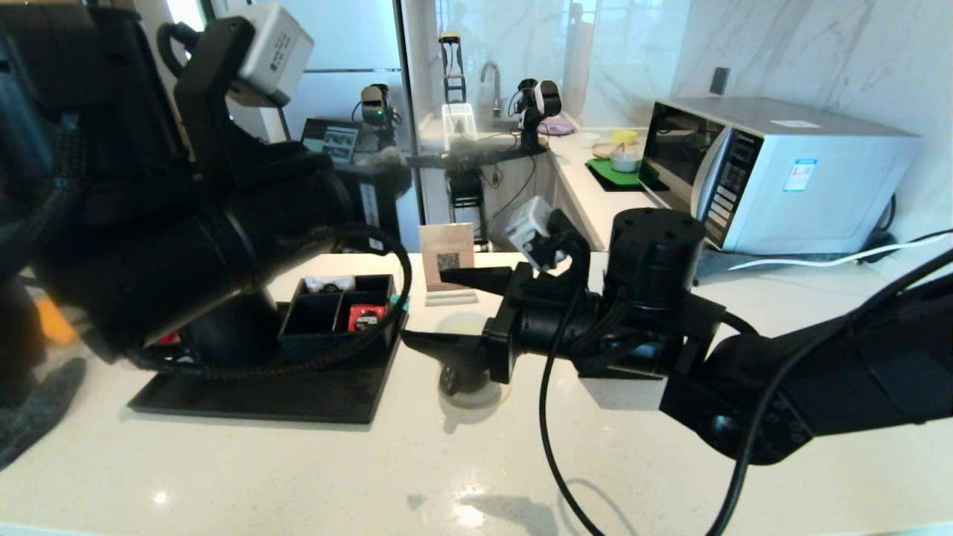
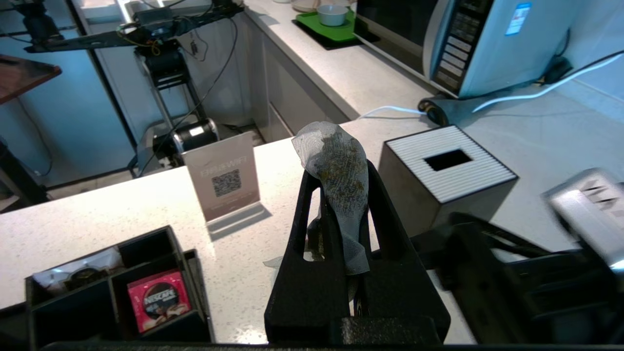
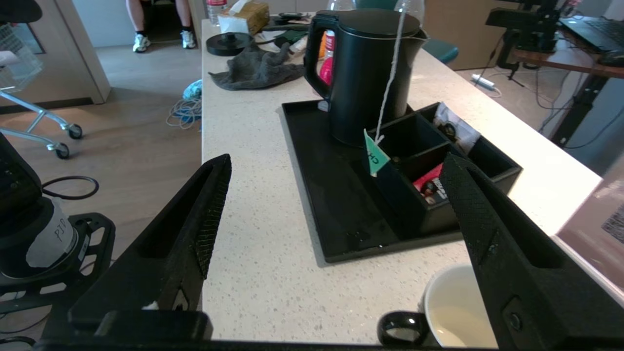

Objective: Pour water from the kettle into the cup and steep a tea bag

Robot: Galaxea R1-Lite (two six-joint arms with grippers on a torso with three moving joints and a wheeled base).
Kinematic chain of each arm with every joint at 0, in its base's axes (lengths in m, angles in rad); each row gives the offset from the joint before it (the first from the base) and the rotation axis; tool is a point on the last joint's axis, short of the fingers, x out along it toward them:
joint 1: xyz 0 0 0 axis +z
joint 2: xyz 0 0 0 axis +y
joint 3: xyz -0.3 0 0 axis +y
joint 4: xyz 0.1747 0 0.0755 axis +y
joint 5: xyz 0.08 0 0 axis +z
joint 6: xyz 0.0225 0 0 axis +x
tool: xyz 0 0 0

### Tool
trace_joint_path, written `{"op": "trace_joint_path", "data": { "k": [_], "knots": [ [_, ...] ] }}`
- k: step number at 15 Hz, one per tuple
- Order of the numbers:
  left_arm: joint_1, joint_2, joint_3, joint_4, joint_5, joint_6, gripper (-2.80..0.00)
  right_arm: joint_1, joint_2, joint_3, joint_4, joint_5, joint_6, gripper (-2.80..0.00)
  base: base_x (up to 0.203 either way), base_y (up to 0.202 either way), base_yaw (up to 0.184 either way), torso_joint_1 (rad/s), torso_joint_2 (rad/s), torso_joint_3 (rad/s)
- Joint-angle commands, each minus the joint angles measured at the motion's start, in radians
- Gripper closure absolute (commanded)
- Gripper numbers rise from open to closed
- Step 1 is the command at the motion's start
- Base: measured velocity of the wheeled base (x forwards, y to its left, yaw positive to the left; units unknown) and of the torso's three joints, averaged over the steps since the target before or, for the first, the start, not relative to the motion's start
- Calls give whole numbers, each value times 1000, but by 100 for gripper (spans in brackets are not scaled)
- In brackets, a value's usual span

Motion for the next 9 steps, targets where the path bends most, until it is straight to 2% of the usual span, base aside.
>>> {"op": "trace_joint_path", "data": {
  "k": [1, 5, 9],
  "knots": [
    [-17, 1, -7, -2, 3, 1, 0, 9, 44, -35, -8, 3, 10, -280, 0, 0, 0, 0, 0, 0],
    [-53, -4, -21, 3, 26, 3, 0, 16, 109, -89, -94, -3, 53, -280, 0, 0, 0, 0, 0, 0],
    [-80, -3, -19, 1, 40, 1, 0, 14, 117, -92, -100, -4, 59, -280, 0, 0, 0, 0, 0, 0]
  ]
}}
